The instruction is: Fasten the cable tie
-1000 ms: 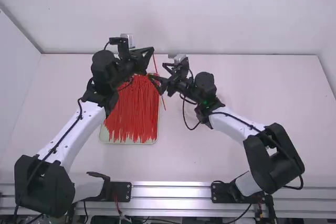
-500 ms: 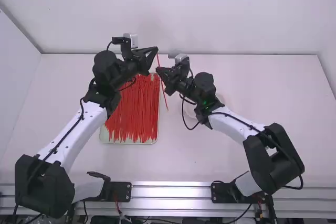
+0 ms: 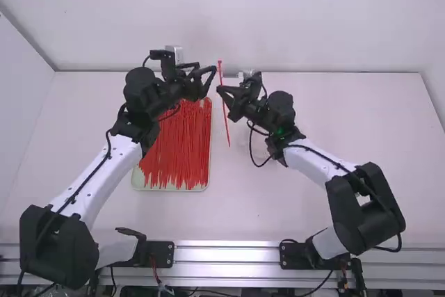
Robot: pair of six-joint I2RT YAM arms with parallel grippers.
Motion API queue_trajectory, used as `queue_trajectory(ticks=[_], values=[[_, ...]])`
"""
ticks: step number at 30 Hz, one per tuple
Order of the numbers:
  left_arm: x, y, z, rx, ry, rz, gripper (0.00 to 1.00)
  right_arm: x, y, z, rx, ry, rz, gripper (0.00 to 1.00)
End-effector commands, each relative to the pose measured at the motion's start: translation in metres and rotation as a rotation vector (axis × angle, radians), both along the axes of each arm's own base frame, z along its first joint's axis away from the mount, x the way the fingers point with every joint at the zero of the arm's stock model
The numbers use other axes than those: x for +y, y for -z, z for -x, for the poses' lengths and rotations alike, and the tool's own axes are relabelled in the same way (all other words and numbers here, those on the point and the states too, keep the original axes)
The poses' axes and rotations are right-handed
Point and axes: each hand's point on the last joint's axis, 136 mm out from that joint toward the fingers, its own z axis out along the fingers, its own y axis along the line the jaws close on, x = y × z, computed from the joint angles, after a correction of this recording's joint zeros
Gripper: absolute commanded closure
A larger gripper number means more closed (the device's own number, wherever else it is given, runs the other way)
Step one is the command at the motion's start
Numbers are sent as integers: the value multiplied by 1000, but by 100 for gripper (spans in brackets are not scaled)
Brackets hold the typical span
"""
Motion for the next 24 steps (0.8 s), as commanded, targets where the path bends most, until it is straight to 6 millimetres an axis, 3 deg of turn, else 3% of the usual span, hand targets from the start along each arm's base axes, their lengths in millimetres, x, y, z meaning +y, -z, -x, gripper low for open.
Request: queue_trajectory(ticks=[1,8,14,21,24], values=[[3,-12,8,-47,22,-19,30,-8,-8,-3,-15,-53,-9,100],[7,-15,15,-93,111,-48,25,-38,-14,-6,-49,-117,-12,100],[24,-20,18,-123,155,-59,22,-61,-26,-3,-80,-163,-39,100],[26,-28,25,-162,258,-43,18,-69,-29,-4,-98,-165,-36,100],[23,-25,19,-151,267,-42,16,-65,-29,-2,-99,-174,-36,100]])
